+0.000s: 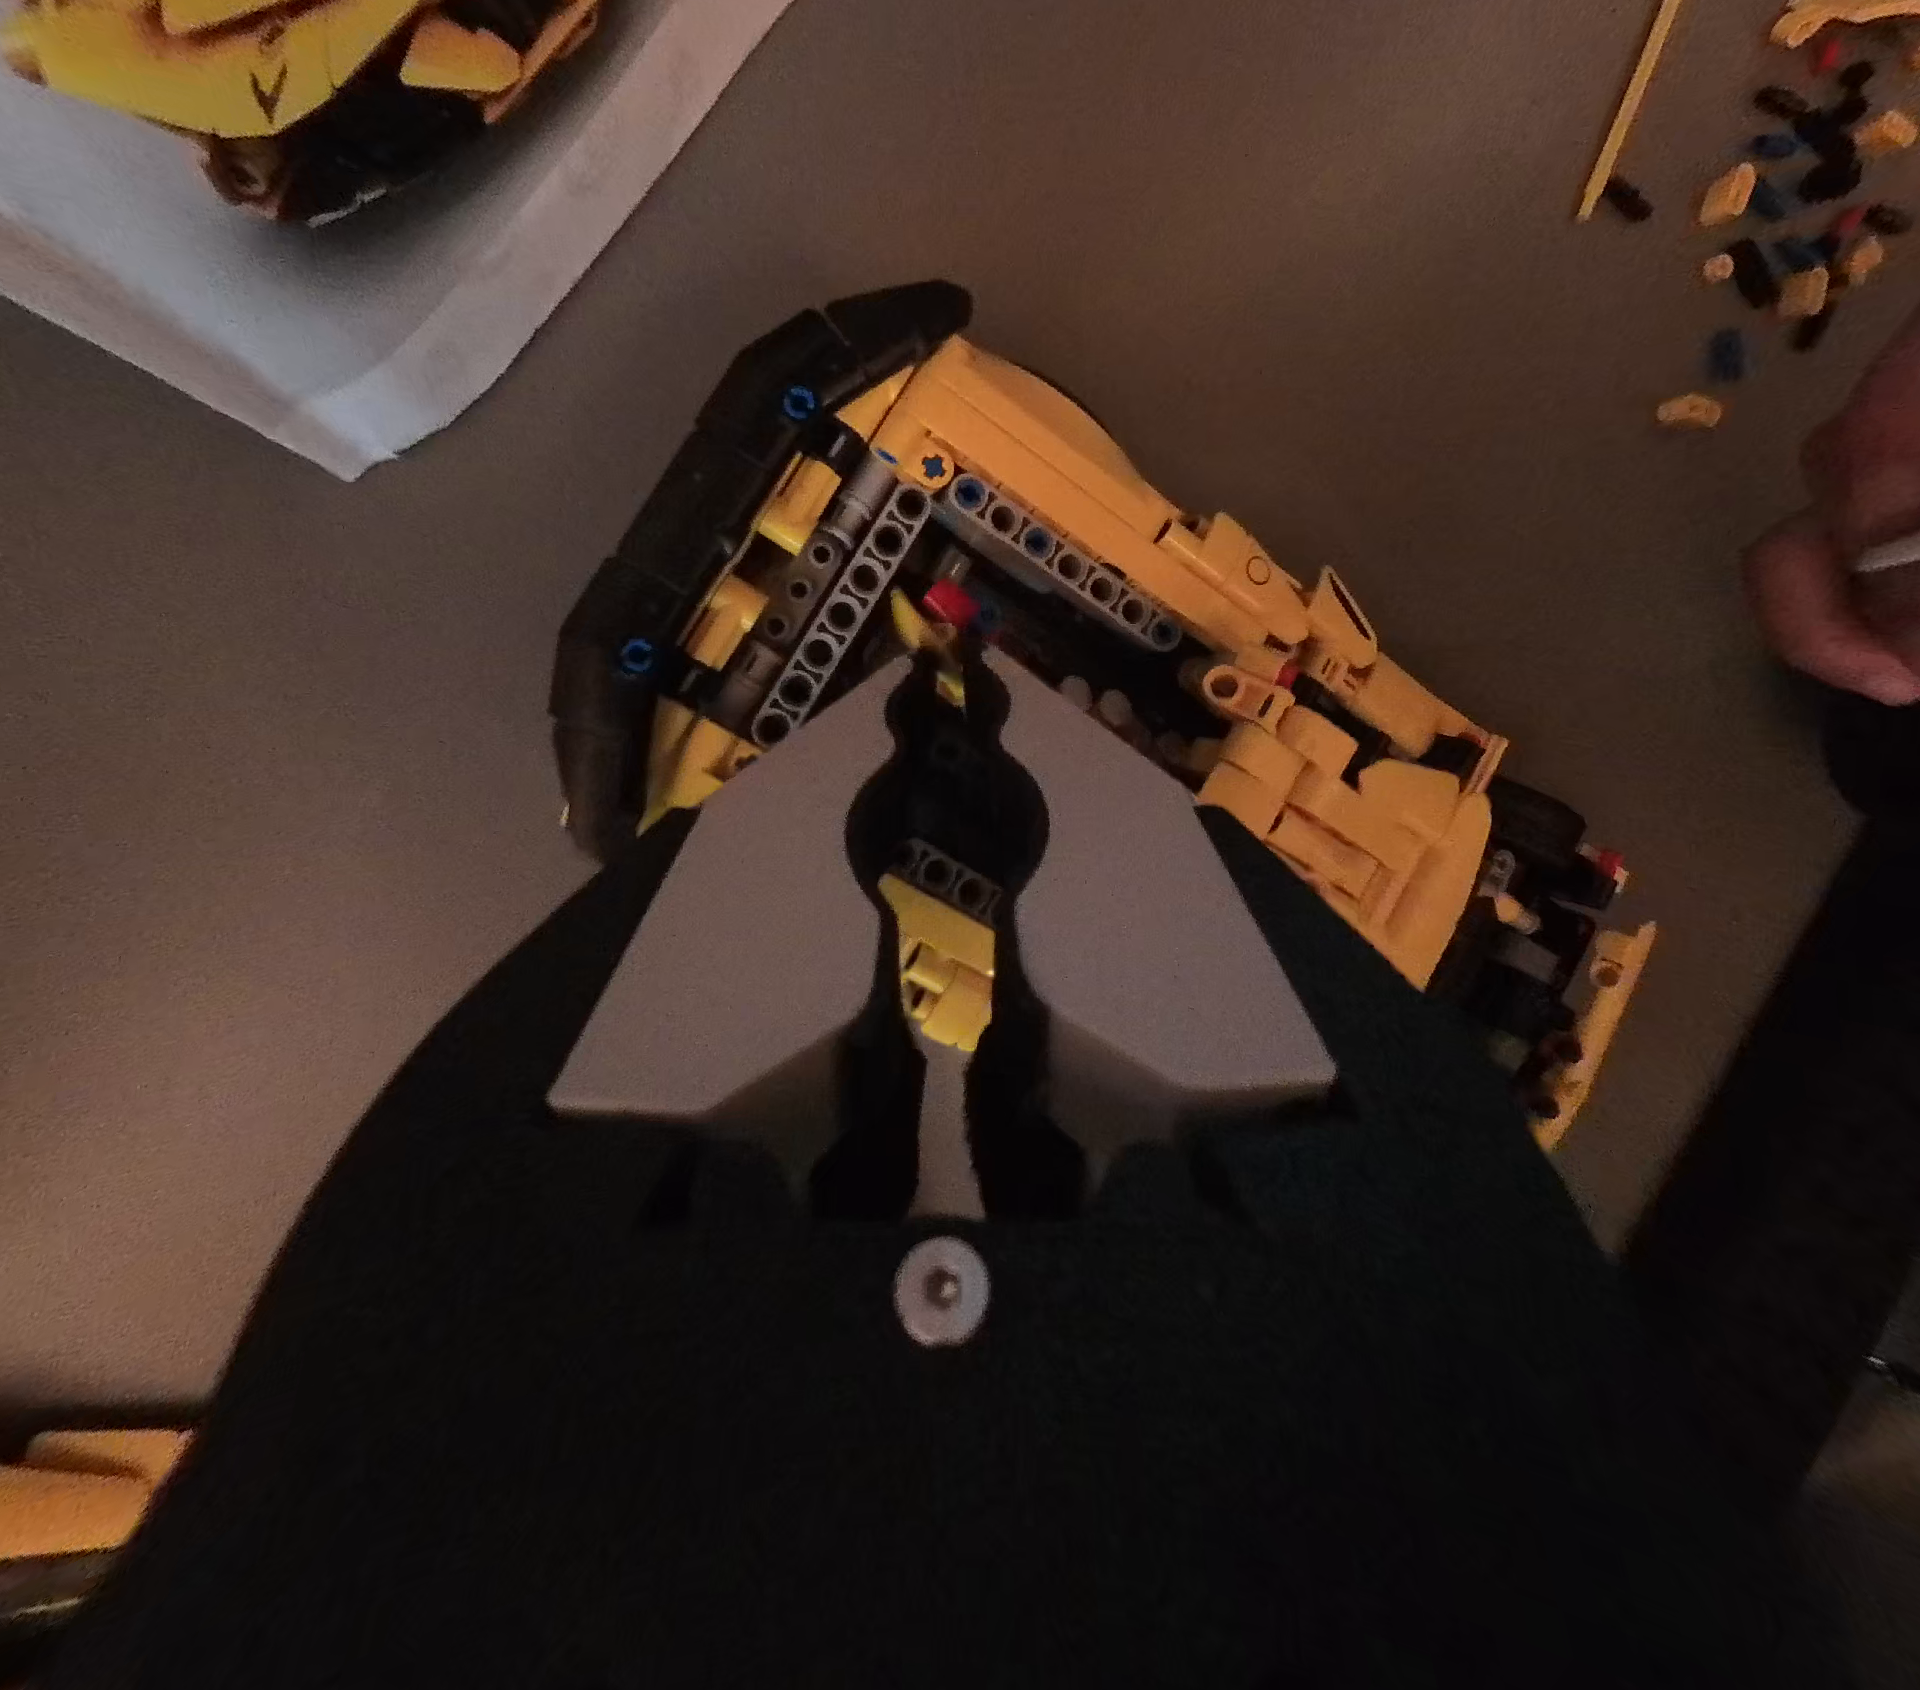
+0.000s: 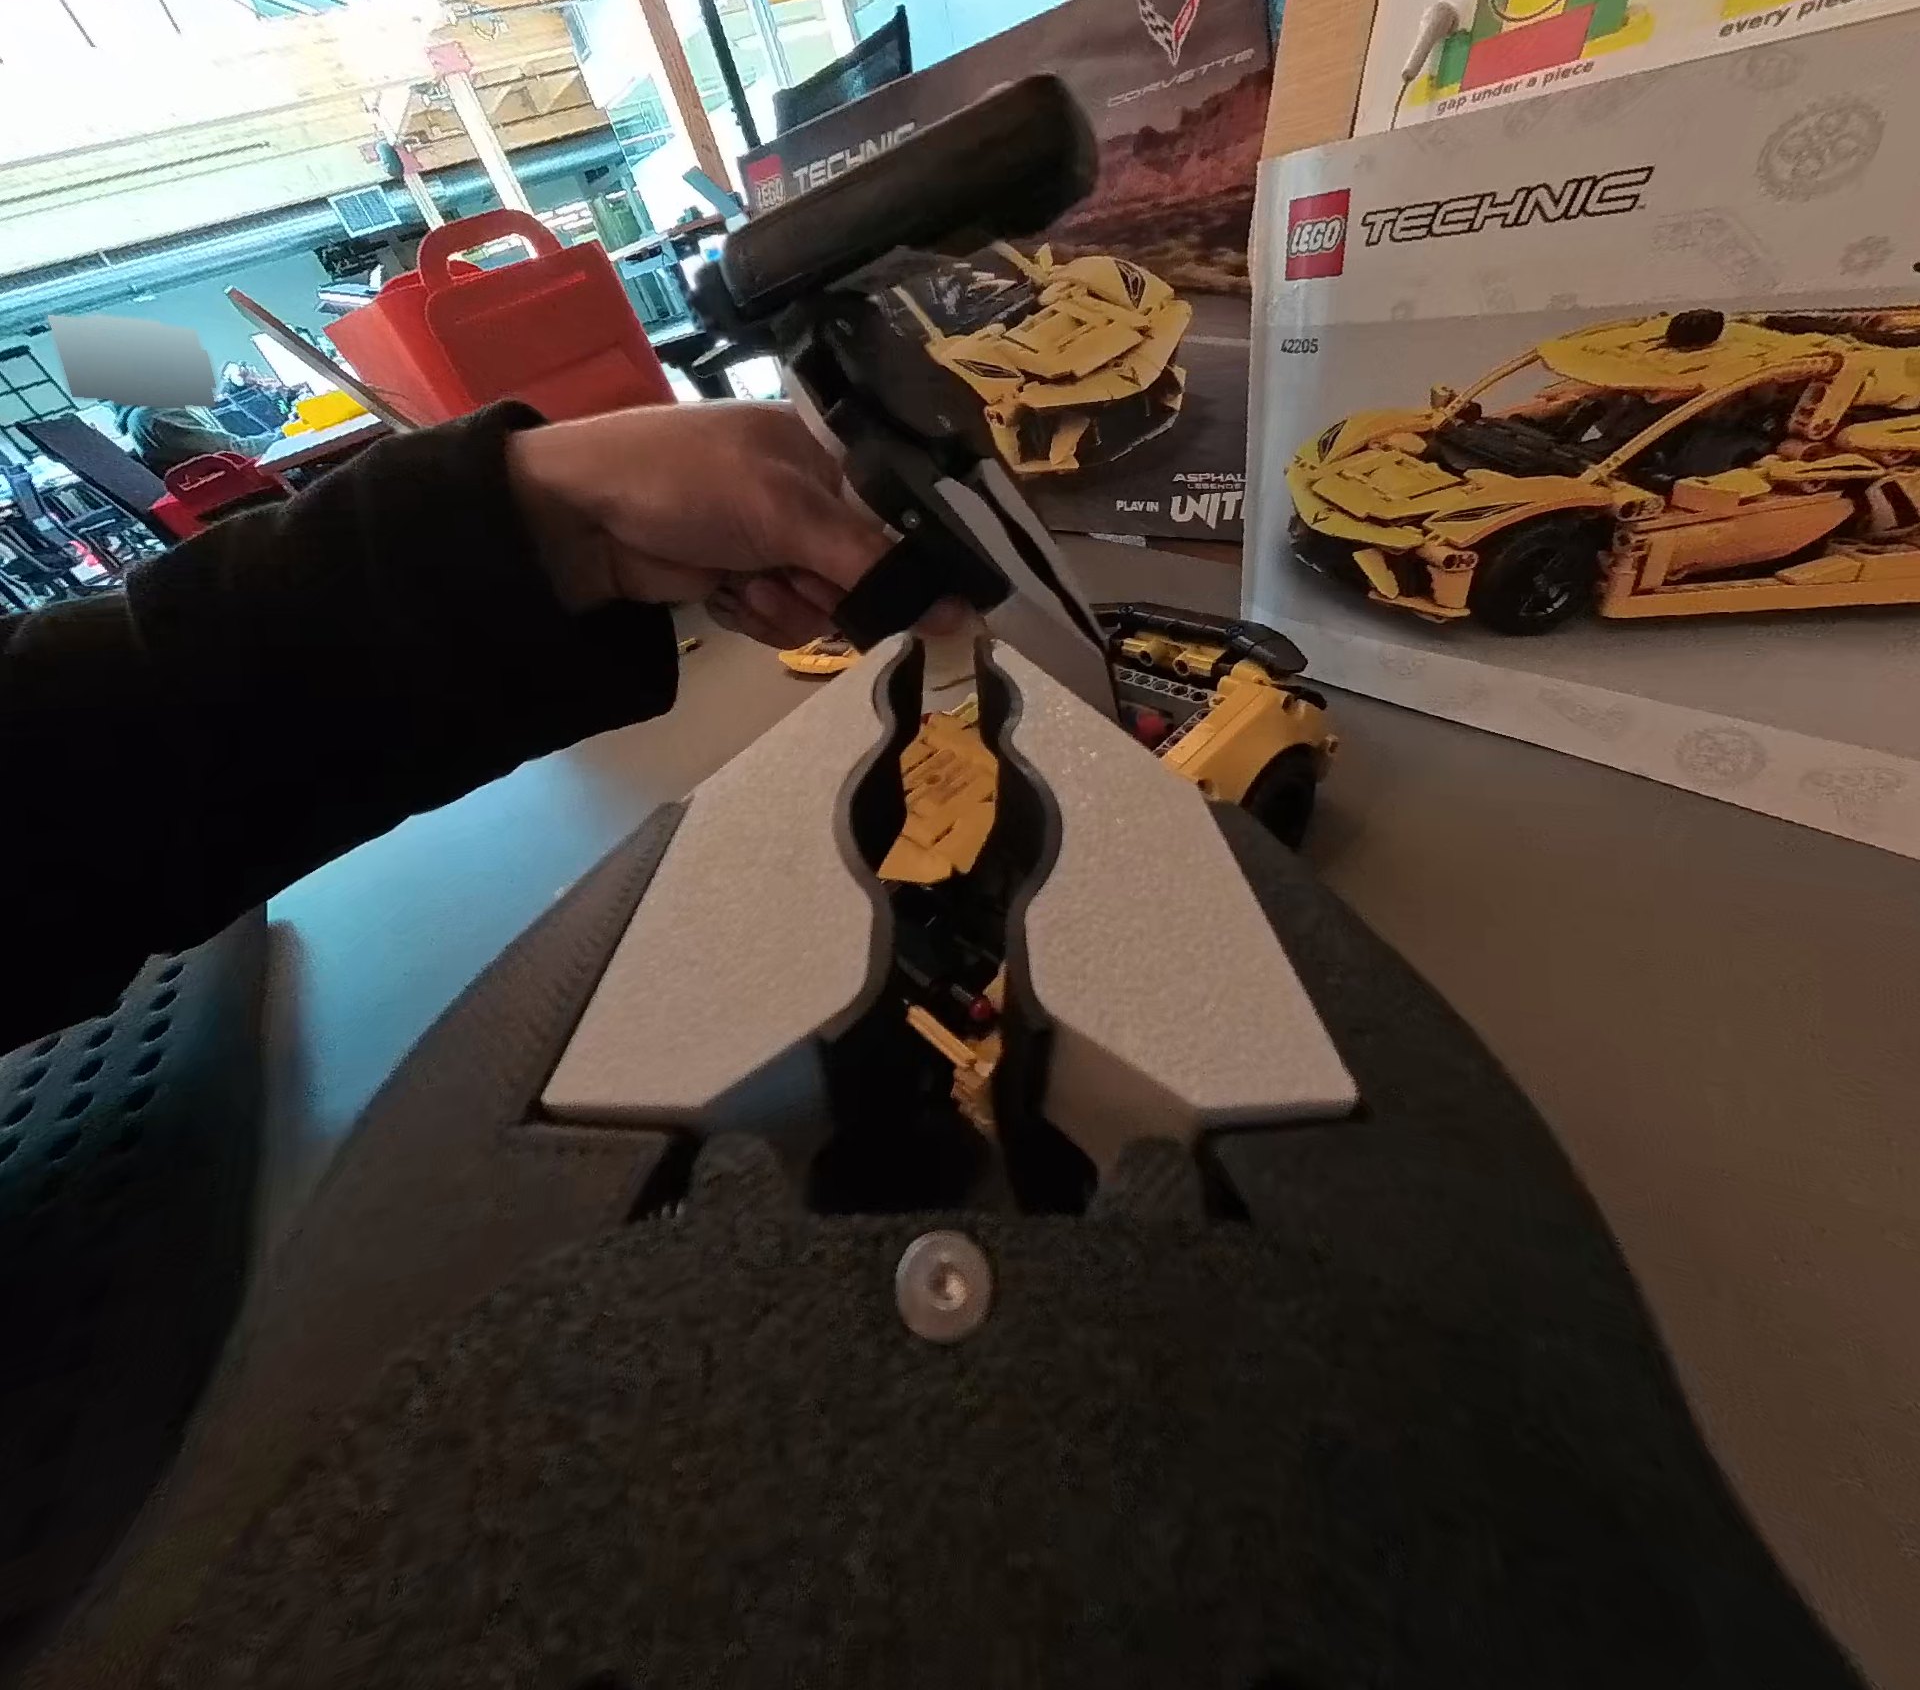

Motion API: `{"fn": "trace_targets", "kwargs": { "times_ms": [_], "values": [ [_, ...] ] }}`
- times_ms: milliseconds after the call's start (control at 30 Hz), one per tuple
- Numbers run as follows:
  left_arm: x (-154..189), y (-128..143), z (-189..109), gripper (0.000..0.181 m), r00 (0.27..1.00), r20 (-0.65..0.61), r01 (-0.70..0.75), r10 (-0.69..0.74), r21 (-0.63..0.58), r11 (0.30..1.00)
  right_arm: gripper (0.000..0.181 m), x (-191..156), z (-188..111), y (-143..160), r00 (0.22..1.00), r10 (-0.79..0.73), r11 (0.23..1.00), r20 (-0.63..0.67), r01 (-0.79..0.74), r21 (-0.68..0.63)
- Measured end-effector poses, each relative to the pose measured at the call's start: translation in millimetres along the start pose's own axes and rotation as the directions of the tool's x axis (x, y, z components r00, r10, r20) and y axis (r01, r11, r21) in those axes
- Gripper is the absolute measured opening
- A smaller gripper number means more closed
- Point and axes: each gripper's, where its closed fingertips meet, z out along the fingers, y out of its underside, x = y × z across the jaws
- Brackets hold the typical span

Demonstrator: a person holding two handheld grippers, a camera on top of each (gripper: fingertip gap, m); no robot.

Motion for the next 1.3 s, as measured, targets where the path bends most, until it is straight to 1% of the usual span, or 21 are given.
{"fn": "trace_targets", "kwargs": {
  "times_ms": [100,133,200,267,300,333,433,533,600,700,800,900,1000,1133,1200,1233,1267,1300],
  "values": [
    [3,-3,-11,0.004,1.000,-0.029,0.002,0.000,0.075,0.997,0.009,0,1,1,1.000,-0.014,1.000,-0.004,0.014,-0.008],
    [10,-8,-18,0.004,0.998,-0.068,0.001,0.007,0.126,0.992,0.009,0,1,2,0.999,-0.032,0.999,-0.008,0.032,-0.015],
    [40,-16,-41,0.003,0.978,-0.202,0.009,0.045,0.257,0.966,0.012,-2,2,4,0.994,-0.108,0.994,-0.019,0.107,-0.033],
    [72,-17,-67,0.004,0.936,-0.348,0.077,0.057,0.360,0.930,0.017,-10,5,5,0.972,-0.235,0.971,-0.023,0.234,-0.041],
    [88,-15,-80,0.004,0.907,-0.414,0.113,0.071,0.403,0.908,0.019,-16,5,4,0.955,-0.297,0.954,-0.021,0.296,-0.038],
    [98,-10,-89,0.004,0.888,-0.453,0.144,0.078,0.434,0.889,0.018,-24,6,5,0.937,-0.350,0.936,-0.004,0.350,-0.037],
    [117,8,-108,0.003,0.843,-0.528,0.217,0.101,0.507,0.834,0.019,-51,10,15,0.901,-0.423,0.902,0.100,0.429,-0.045],
    [127,27,-118,0.003,0.782,-0.615,0.305,0.102,0.520,0.798,0.019,-71,11,18,0.875,-0.453,0.887,0.172,0.461,-0.010],
    [126,38,-118,0.003,0.762,-0.641,0.343,0.090,0.518,0.784,0.020,-83,9,16,0.860,-0.465,0.883,0.213,0.468,0.036],
    [131,46,-120,0.003,0.705,-0.702,0.397,0.101,0.509,0.764,0.018,-99,6,11,0.851,-0.459,0.888,0.256,0.449,0.099],
    [140,48,-124,0.003,0.624,-0.772,0.450,0.123,0.484,0.751,0.012,-97,8,15,0.846,-0.471,0.881,0.249,0.466,0.081],
    [144,50,-123,0.003,0.592,-0.796,0.474,0.129,0.473,0.743,0.009,-98,5,12,0.846,-0.472,0.881,0.249,0.463,0.097],
    [143,51,-119,0.003,0.626,-0.768,0.444,0.136,0.494,0.748,0.006,-101,5,12,0.840,-0.479,0.877,0.254,0.467,0.109],
    [146,52,-118,0.003,0.592,-0.795,0.471,0.133,0.475,0.743,0.006,-102,5,13,0.840,-0.471,0.881,0.270,0.463,0.097],
    [144,51,-116,0.003,0.602,-0.787,0.464,0.133,0.480,0.744,0.006,-99,6,15,0.852,-0.443,0.894,0.280,0.445,0.062],
    [143,51,-116,0.003,0.628,-0.765,0.443,0.142,0.501,0.744,0.006,-98,6,15,0.856,-0.433,0.898,0.282,0.436,0.053],
    [141,50,-117,0.003,0.673,-0.722,0.406,0.163,0.544,0.734,0.006,-98,5,15,0.853,-0.435,0.897,0.288,0.439,0.053],
    [137,48,-119,0.006,0.728,-0.658,0.355,0.194,0.603,0.714,0.006,-98,4,14,0.854,-0.426,0.901,0.299,0.430,0.056]
  ]
}}
